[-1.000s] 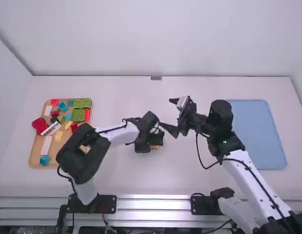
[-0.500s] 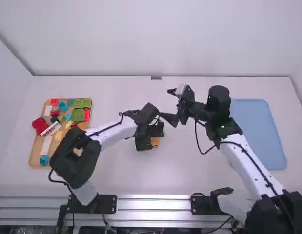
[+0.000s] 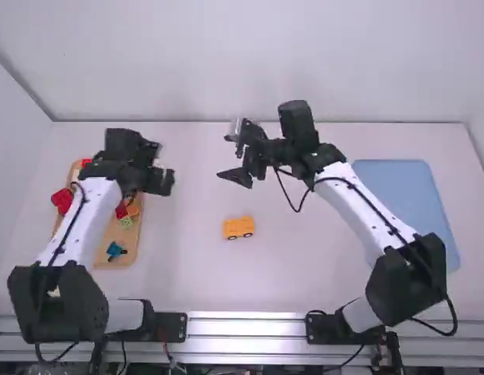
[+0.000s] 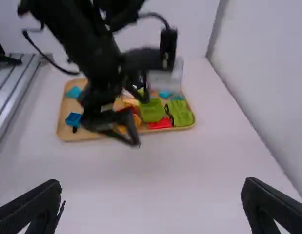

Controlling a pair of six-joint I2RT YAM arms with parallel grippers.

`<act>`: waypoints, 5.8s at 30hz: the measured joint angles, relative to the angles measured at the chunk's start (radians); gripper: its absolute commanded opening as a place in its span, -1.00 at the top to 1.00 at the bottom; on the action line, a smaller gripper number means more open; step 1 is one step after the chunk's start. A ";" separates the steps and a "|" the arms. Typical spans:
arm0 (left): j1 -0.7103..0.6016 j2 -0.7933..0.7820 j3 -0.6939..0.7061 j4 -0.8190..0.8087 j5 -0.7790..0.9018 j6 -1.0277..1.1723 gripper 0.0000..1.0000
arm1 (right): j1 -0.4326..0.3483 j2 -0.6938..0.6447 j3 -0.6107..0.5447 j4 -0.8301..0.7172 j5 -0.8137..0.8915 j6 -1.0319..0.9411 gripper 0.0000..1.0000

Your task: Assemble lego blocks to make yellow taxi

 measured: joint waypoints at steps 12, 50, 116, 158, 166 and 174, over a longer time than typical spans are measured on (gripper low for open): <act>0.319 -0.122 0.009 -0.167 -0.204 -0.694 -0.98 | 0.153 0.122 0.076 -0.013 0.083 -0.103 -0.96; 0.485 0.508 0.379 -0.307 -0.253 0.282 -0.98 | 0.163 0.139 0.084 -0.017 0.086 -0.107 -0.97; 0.580 0.595 0.091 0.204 0.026 0.414 -0.01 | 0.128 0.139 0.085 -0.033 0.085 -0.106 -0.97; 0.025 0.271 0.015 0.010 0.045 0.436 0.63 | -0.025 0.138 0.085 -0.114 -0.146 -0.016 -0.97; -0.208 0.271 0.015 -0.008 0.122 0.600 0.59 | -0.087 0.039 0.085 -0.426 -0.163 -0.195 -0.96; -0.422 0.316 -0.003 -0.040 0.128 0.831 0.67 | -0.125 -0.082 0.092 -0.645 -0.177 -0.418 -0.96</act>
